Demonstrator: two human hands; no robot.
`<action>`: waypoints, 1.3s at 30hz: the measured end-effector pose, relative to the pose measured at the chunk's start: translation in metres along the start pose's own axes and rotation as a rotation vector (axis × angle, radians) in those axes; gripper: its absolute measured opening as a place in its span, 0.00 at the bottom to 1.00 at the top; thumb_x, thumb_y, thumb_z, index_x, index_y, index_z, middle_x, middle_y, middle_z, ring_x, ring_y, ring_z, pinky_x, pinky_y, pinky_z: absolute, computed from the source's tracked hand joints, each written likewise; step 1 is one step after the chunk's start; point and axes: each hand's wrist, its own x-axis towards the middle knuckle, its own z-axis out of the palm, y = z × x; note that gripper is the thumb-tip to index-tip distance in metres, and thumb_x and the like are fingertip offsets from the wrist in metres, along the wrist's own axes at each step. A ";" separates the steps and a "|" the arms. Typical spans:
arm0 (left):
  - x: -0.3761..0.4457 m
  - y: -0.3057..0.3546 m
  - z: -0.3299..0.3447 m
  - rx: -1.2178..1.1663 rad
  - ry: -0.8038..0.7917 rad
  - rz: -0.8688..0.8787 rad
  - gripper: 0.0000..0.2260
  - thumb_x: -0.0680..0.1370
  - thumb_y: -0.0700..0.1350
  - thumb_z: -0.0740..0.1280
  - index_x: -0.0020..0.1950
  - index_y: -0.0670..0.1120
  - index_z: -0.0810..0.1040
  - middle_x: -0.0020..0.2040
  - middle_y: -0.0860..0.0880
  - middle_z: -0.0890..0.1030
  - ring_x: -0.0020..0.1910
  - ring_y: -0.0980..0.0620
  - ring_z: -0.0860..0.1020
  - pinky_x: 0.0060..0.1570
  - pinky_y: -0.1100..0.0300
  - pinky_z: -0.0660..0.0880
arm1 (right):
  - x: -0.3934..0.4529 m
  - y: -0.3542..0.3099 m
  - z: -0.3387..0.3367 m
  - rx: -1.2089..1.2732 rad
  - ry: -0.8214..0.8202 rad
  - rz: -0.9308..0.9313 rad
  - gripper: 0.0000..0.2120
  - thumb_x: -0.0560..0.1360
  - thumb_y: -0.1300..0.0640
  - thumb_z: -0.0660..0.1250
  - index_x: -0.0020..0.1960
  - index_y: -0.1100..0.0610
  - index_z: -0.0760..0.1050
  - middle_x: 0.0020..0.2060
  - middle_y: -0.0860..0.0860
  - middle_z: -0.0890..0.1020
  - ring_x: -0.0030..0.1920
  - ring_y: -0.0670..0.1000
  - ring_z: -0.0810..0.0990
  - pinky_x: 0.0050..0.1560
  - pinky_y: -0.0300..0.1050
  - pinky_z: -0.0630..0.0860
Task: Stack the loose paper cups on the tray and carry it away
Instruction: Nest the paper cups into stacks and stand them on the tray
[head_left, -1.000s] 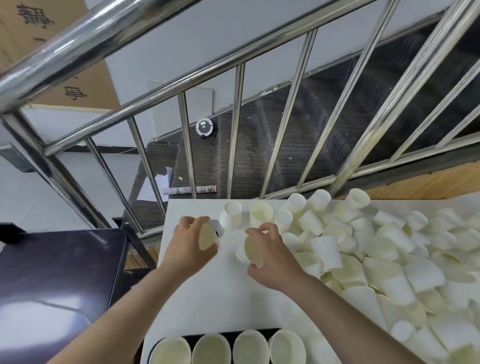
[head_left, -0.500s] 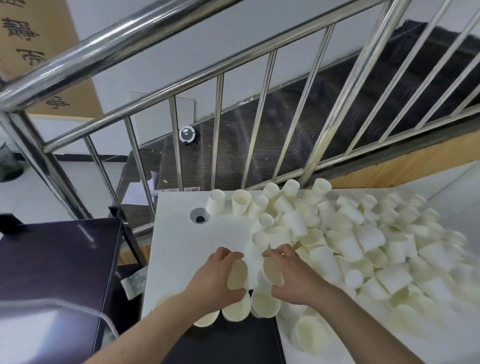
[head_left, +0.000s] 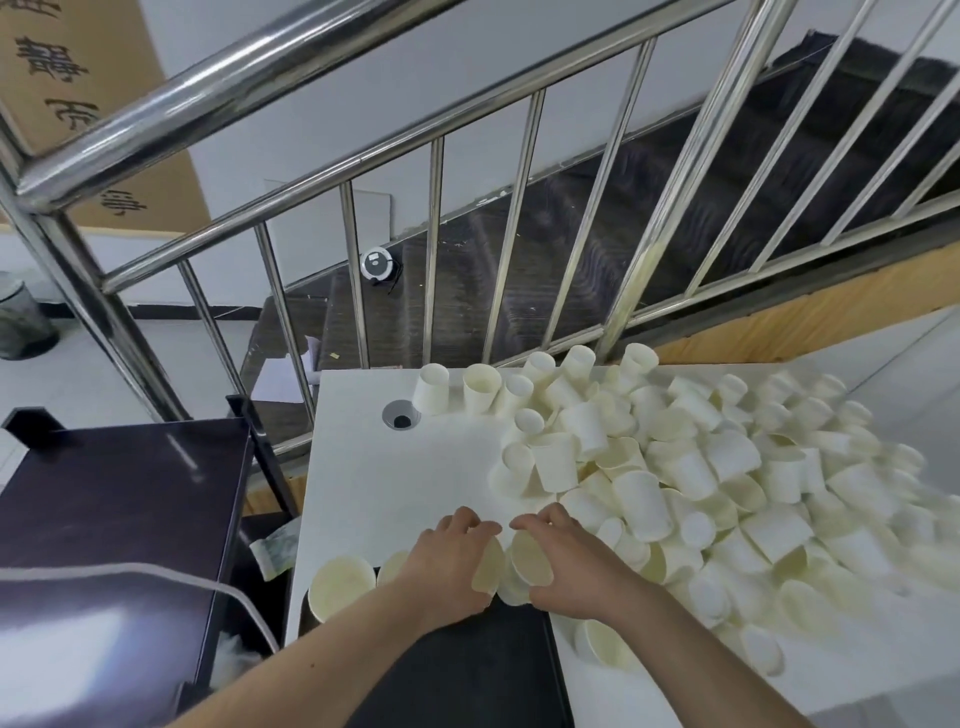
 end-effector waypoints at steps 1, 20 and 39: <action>0.001 -0.001 0.002 0.014 -0.006 -0.005 0.33 0.72 0.50 0.67 0.74 0.53 0.58 0.68 0.51 0.63 0.65 0.49 0.66 0.62 0.56 0.67 | 0.000 -0.001 0.001 -0.008 0.009 -0.011 0.36 0.70 0.54 0.68 0.75 0.46 0.57 0.65 0.47 0.63 0.64 0.49 0.68 0.57 0.41 0.72; 0.009 -0.017 0.018 0.060 -0.076 -0.064 0.31 0.70 0.55 0.68 0.71 0.52 0.62 0.67 0.52 0.64 0.63 0.49 0.68 0.63 0.56 0.64 | 0.024 0.016 0.025 -0.158 -0.059 -0.032 0.35 0.72 0.56 0.71 0.74 0.51 0.59 0.67 0.50 0.65 0.64 0.52 0.70 0.57 0.46 0.73; 0.104 -0.079 -0.056 -0.145 0.271 -0.375 0.25 0.76 0.51 0.65 0.71 0.48 0.64 0.68 0.48 0.66 0.65 0.48 0.68 0.57 0.54 0.73 | 0.142 -0.007 -0.041 -0.014 0.021 -0.122 0.32 0.76 0.51 0.67 0.76 0.51 0.58 0.71 0.50 0.62 0.69 0.51 0.67 0.63 0.46 0.71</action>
